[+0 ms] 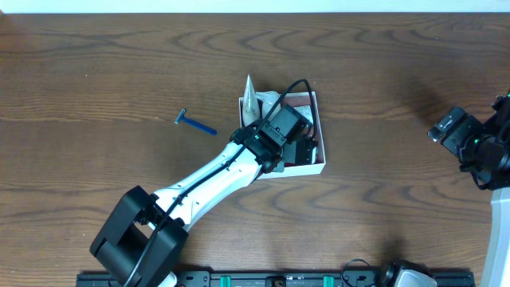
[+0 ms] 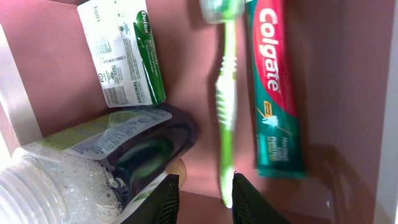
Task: Pack container
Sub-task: 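Release the toothbrush and move the left gripper to the blue razor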
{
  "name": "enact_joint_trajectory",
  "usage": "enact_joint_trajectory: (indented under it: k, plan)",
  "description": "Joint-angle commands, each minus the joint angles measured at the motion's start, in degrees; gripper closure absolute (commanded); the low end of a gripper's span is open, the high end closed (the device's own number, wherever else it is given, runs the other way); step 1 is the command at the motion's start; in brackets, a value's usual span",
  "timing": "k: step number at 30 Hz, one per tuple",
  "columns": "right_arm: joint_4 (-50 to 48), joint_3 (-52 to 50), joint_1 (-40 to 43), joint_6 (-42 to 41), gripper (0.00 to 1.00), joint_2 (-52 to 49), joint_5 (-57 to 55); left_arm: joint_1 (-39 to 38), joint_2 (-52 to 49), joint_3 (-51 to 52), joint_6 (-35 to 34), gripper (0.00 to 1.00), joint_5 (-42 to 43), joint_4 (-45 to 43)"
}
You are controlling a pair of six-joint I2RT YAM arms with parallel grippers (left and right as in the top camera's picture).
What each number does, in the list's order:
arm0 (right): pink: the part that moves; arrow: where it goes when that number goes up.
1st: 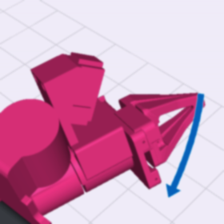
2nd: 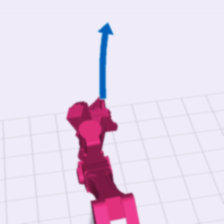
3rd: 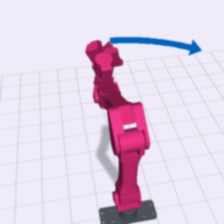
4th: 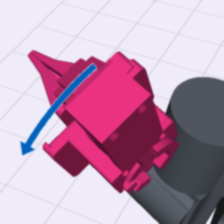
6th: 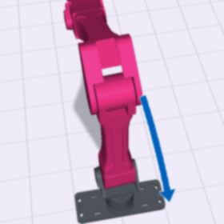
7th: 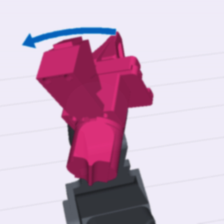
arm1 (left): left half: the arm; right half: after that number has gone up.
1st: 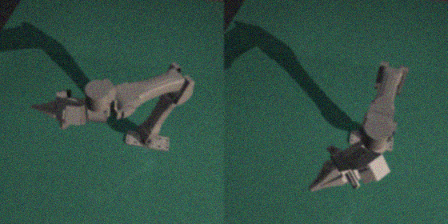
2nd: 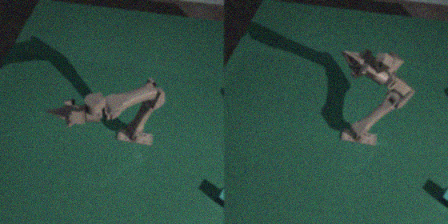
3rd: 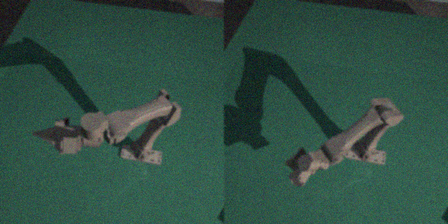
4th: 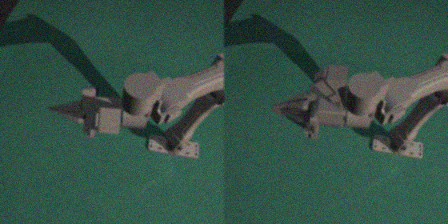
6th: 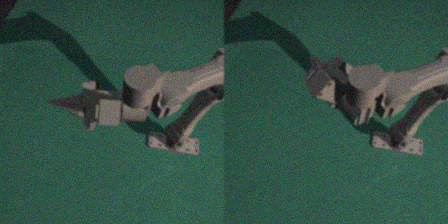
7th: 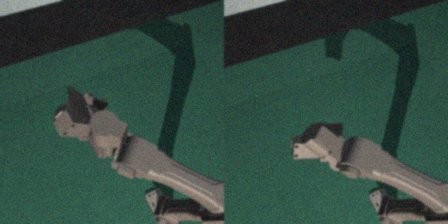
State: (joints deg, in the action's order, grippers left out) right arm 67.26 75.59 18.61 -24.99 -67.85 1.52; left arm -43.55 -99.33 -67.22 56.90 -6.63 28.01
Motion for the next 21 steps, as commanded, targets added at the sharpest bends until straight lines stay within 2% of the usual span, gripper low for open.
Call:
enact_joint_trajectory:
  k: [1,5,11,20,21]
  plan:
    - [0.0,0.68,0.61,-0.22,0.01,0.35,-0.02,0.09,-0.07,-0.46,-1.51,0.71,-0.09,-0.07]
    - [0.0,0.68,0.61,-0.24,0.01,0.35,0.0,0.02,1.51,-0.63,-1.49,0.7,-0.09,-0.09]
    - [0.0,0.68,0.61,-0.24,0.01,0.35,-0.02,-1.68,9.86,-1.66,-1.51,0.7,-0.28,-0.28]
    - [0.0,0.68,0.61,-0.24,0.01,0.35,0.0,-13.81,26.86,-1.68,-4.24,0.7,0.22,3.91]
    - [0.0,0.68,0.61,-0.24,0.01,0.35,-0.02,-14.82,28.5,-1.68,-5.62,0.65,-0.52,4.24]
